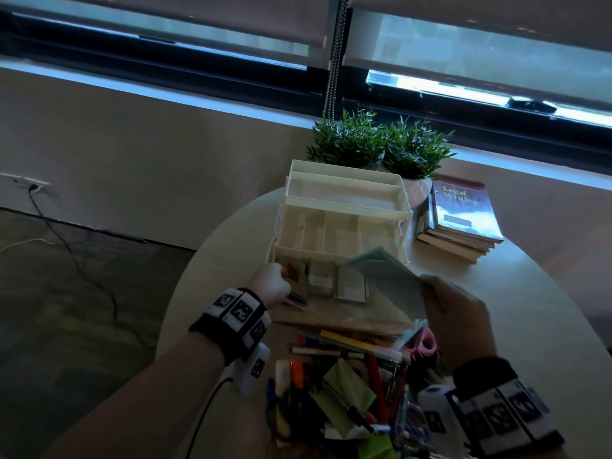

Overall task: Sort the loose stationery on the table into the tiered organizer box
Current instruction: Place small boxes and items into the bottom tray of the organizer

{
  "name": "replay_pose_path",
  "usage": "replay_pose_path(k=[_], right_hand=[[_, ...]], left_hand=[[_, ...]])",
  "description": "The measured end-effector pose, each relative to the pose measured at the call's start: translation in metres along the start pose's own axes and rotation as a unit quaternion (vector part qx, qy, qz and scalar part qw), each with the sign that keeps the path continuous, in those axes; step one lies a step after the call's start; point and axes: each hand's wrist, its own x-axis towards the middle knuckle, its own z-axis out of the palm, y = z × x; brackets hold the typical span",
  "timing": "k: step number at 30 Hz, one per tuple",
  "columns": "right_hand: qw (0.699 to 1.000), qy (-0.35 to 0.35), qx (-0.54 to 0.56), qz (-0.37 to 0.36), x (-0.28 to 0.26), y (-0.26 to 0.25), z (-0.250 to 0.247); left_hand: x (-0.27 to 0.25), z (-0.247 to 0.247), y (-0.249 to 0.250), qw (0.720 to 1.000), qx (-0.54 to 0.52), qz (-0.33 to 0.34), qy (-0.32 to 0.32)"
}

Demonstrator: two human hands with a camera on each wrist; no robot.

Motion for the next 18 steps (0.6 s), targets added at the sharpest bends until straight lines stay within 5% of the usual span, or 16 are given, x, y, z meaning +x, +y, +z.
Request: replay_pose_path(k=[4, 10, 15, 18], right_hand=[[0.999, 0.043, 0.008, 0.005, -0.007, 0.001, -0.022], [0.997, 0.067, 0.004, 0.024, -0.015, 0.004, -0.051], [0.995, 0.083, 0.022, 0.045, -0.025, 0.008, -0.072], [0.993, 0.088, 0.047, 0.070, -0.031, 0.009, -0.078]], left_hand=[[0.008, 0.009, 0.017, 0.988, 0.145, -0.008, -0.046], [0.020, 0.018, 0.019, 0.923, 0.362, -0.020, -0.125], [-0.006, 0.035, 0.063, 0.907, 0.409, 0.080, -0.063], [-0.012, 0.053, 0.090, 0.903, 0.396, 0.146, -0.085]])
